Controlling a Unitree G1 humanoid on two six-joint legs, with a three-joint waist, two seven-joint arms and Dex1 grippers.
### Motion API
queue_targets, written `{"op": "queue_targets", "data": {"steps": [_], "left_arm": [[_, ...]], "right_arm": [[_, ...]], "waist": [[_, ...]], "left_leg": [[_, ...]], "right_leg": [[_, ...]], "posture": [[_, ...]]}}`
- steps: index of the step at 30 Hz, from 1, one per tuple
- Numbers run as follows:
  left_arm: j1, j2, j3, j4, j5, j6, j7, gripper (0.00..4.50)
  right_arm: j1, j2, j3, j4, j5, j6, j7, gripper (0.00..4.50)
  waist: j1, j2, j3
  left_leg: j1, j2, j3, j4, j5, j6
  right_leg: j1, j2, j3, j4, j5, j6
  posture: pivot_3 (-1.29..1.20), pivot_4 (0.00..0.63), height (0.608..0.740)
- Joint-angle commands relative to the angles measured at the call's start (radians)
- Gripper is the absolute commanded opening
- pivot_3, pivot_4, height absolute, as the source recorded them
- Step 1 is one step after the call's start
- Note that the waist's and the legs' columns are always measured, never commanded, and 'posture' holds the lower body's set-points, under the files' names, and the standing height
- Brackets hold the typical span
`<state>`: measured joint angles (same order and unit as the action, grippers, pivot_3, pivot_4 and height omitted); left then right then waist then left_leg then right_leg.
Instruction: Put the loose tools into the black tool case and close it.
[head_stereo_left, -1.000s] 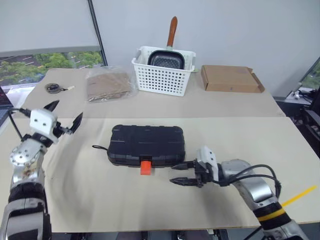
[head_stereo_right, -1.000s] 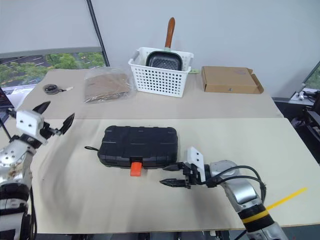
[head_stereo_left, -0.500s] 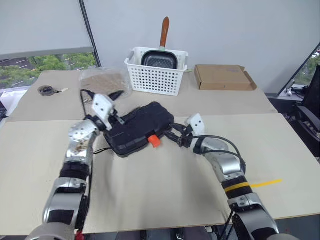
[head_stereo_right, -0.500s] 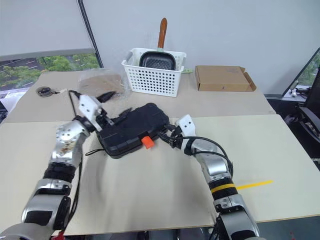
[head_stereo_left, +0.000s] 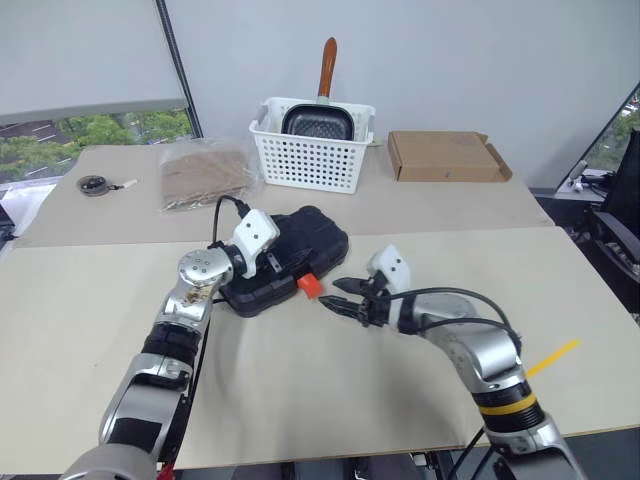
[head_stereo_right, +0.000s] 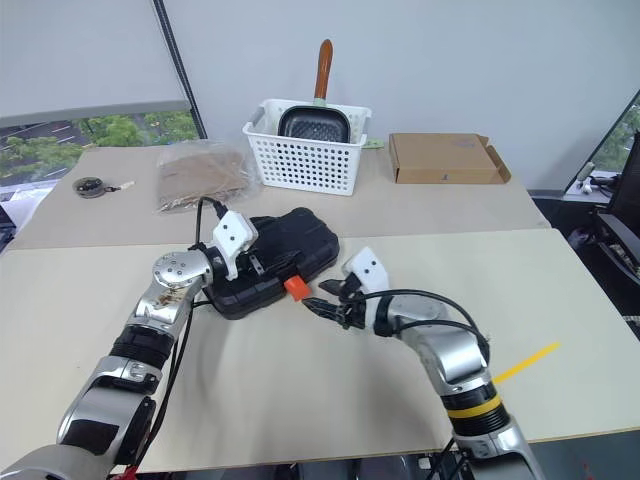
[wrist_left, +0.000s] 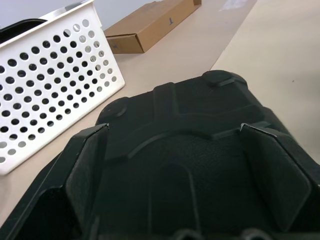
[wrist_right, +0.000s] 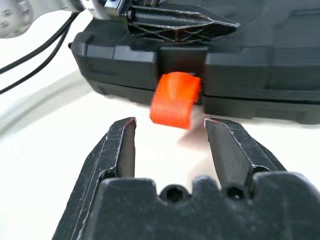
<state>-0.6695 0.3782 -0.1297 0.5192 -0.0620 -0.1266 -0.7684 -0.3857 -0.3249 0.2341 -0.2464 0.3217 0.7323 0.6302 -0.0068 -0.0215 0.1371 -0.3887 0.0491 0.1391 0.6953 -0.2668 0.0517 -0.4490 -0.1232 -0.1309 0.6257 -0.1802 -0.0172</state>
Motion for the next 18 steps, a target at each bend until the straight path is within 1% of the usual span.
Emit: {"op": "queue_targets", "data": {"steps": [1, 3, 6, 7, 8, 9, 10, 18], "left_arm": [[0.054, -0.021, -0.046, 0.039, 0.051, 0.054, 0.012, 4.50], [0.062, -0.027, -0.040, 0.039, 0.052, 0.062, 0.028, 4.50], [0.070, -0.035, -0.032, 0.031, 0.048, 0.075, 0.043, 4.50], [0.074, -0.037, -0.030, 0.026, 0.046, 0.078, 0.047, 4.50], [0.077, -0.038, -0.029, 0.020, 0.044, 0.083, 0.050, 4.50], [0.080, -0.039, -0.029, 0.015, 0.043, 0.087, 0.052, 4.50], [0.085, -0.039, -0.028, 0.010, 0.043, 0.091, 0.057, 4.50], [0.091, -0.036, -0.018, 0.014, 0.045, 0.093, 0.074, 4.50]], "right_arm": [[-0.028, 0.024, 0.017, -0.048, -0.034, 0.067, -0.083, 2.57], [-0.037, 0.035, 0.028, -0.047, -0.061, 0.088, -0.121, 2.57], [-0.045, 0.050, 0.042, -0.044, -0.095, 0.098, -0.167, 3.30], [-0.048, 0.052, 0.047, -0.042, -0.106, 0.097, -0.177, 3.68], [-0.049, 0.059, 0.047, -0.042, -0.110, 0.100, -0.188, 3.97], [-0.050, 0.065, 0.046, -0.041, -0.113, 0.105, -0.196, 4.40], [-0.051, 0.073, 0.048, -0.042, -0.112, 0.110, -0.200, 4.46], [-0.059, 0.105, 0.048, -0.046, -0.102, 0.141, -0.210, 4.46]], "waist": [[0.004, 0.000, -0.001], [0.007, 0.001, -0.002], [0.007, 0.001, -0.002], [0.007, 0.001, -0.003], [0.007, 0.001, -0.003], [0.007, 0.001, -0.003], [0.007, 0.001, -0.003], [0.006, 0.001, -0.003]], "left_leg": [[0.001, 0.000, 0.000, 0.000, -0.001, -0.002], [0.001, 0.000, 0.000, 0.000, -0.001, -0.002], [0.001, -0.001, 0.000, 0.000, 0.000, 0.001], [0.001, -0.001, 0.000, 0.000, 0.002, 0.004], [0.001, -0.001, 0.000, 0.000, 0.002, 0.005], [0.001, -0.001, 0.000, 0.000, 0.002, 0.005], [0.001, -0.001, 0.000, -0.001, 0.002, 0.005], [0.001, -0.001, 0.000, -0.001, 0.002, 0.005]], "right_leg": [[0.001, 0.000, 0.000, 0.000, 0.000, 0.000], [0.001, -0.001, 0.000, 0.000, 0.000, 0.000], [0.001, -0.001, 0.001, 0.000, 0.000, 0.000], [0.001, -0.001, 0.001, 0.000, 0.000, 0.000], [0.001, 0.000, 0.001, 0.000, 0.000, 0.000], [0.001, 0.000, 0.001, 0.000, 0.000, 0.000], [0.001, 0.000, 0.001, -0.001, 0.000, 0.000], [0.001, 0.000, 0.002, -0.001, 0.000, 0.000]], "posture": [[0.00, 0.150, 0.700], [0.00, 0.150, 0.700], [0.00, 0.150, 0.700], [0.00, 0.150, 0.700], [0.00, 0.150, 0.700], [0.00, 0.150, 0.700], [0.00, 0.150, 0.700], [0.00, 0.150, 0.700]]}}
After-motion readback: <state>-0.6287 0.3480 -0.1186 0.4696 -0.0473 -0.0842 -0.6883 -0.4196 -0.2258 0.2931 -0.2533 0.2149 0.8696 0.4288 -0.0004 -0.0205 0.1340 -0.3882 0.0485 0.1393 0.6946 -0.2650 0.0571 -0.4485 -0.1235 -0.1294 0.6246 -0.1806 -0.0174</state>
